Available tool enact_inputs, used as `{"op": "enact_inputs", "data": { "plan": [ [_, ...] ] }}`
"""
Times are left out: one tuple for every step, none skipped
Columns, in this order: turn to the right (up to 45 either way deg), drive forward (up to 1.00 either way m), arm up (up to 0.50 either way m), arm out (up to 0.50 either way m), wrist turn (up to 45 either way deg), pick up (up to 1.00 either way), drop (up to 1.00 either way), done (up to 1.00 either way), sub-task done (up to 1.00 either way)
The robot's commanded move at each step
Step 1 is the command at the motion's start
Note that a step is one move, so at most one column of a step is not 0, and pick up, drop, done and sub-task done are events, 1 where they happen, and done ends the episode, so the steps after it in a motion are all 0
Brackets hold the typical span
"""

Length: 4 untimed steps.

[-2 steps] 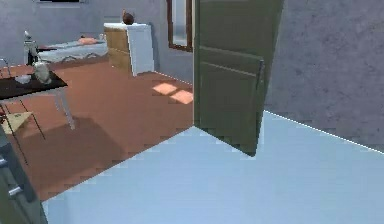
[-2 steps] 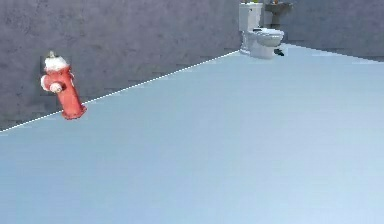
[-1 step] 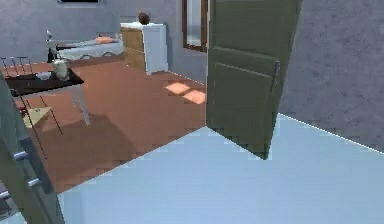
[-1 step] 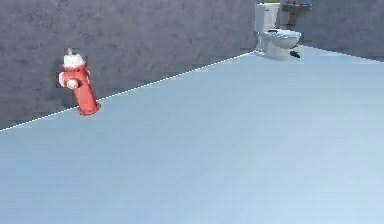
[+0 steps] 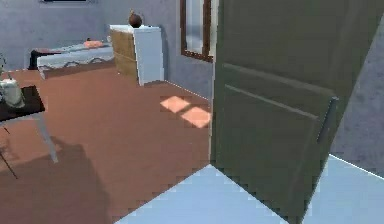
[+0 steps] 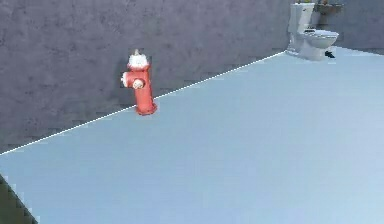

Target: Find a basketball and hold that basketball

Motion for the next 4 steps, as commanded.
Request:
{"op": "enact_inputs", "data": {
  "plan": [
    [-12.0, 0.0, 0.0, 0.0, 0.0, 0.0, 0.0, 0.0, 0.0],
    [0.0, 1.0, 0.0, 0.0, 0.0, 0.0, 0.0, 0.0, 0.0],
    [0.0, 1.0, 0.0, 0.0, 0.0, 0.0, 0.0, 0.0, 0.0],
    [0.0, 1.0, 0.0, 0.0, 0.0, 0.0, 0.0, 0.0, 0.0]
  ]
}}
